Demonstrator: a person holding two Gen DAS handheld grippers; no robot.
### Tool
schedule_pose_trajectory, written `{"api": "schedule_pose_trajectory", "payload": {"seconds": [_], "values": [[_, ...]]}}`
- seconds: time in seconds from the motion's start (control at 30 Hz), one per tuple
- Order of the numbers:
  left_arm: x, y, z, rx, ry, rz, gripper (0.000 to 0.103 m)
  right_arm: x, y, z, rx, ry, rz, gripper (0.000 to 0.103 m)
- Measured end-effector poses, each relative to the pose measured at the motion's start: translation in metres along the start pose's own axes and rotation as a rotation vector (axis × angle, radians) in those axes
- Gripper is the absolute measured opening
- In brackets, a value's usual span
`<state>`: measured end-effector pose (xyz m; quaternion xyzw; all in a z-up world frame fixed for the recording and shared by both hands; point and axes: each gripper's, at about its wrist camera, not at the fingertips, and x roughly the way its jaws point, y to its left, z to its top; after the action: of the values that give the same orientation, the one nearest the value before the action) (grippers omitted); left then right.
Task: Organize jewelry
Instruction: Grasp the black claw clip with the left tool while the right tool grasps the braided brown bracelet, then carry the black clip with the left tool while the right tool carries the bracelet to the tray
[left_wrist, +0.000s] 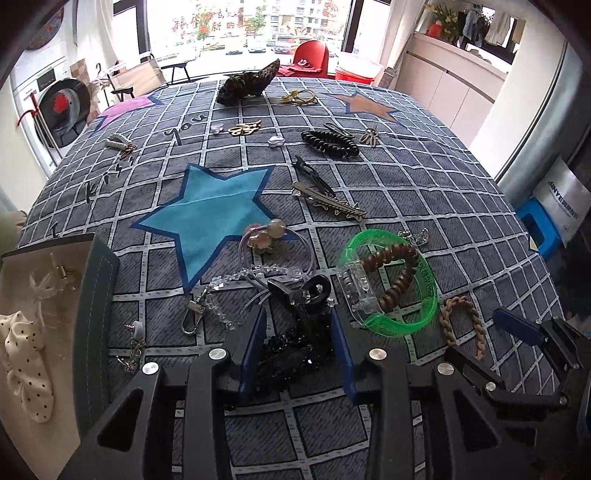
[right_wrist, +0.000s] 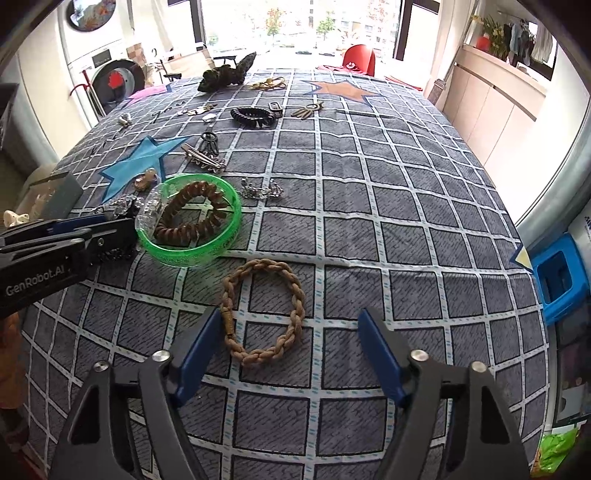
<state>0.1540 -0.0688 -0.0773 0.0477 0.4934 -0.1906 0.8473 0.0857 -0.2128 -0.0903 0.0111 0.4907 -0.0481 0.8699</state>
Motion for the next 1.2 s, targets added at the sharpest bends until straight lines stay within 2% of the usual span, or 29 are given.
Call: {"api": "schedule_pose_trajectory", "payload": {"seconds": [0.03, 0.07, 0.1, 0.13, 0.17, 0.23, 0.7, 0.93, 1.2], "values": [[0.000, -0.001, 0.000, 0.003, -0.002, -0.002, 0.036, -0.001, 0.002, 0.000, -0.004, -0.004, 0.001, 0.064], [-0.001, -0.001, 0.000, 0.004, -0.004, -0.013, 0.024, -0.001, 0.003, 0.000, -0.005, -0.006, 0.003, 0.061], [-0.001, -0.001, -0.001, 0.006, -0.002, -0.019, 0.017, -0.002, 0.004, 0.000, -0.006, -0.008, 0.005, 0.052], [-0.002, -0.001, -0.001, 0.008, -0.002, -0.024, 0.013, -0.003, 0.005, 0.000, -0.006, -0.011, 0.006, 0.040], [-0.002, -0.001, -0.001, 0.010, -0.002, -0.028, 0.009, -0.004, 0.005, 0.000, -0.004, -0.012, 0.009, 0.035], [-0.004, 0.000, -0.002, 0.006, -0.009, -0.035, 0.009, -0.005, 0.004, -0.001, 0.003, -0.011, 0.014, 0.011], [-0.058, 0.001, -0.014, -0.001, -0.113, -0.055, 0.009, -0.040, -0.011, -0.010, 0.072, -0.041, 0.096, 0.011], [-0.087, 0.003, -0.038, -0.010, -0.143, -0.035, 0.009, -0.056, -0.015, -0.023, 0.120, -0.032, 0.162, 0.011], [-0.118, 0.019, -0.072, -0.051, -0.175, -0.009, 0.009, -0.072, -0.006, -0.032, 0.129, -0.032, 0.188, 0.011]]}}
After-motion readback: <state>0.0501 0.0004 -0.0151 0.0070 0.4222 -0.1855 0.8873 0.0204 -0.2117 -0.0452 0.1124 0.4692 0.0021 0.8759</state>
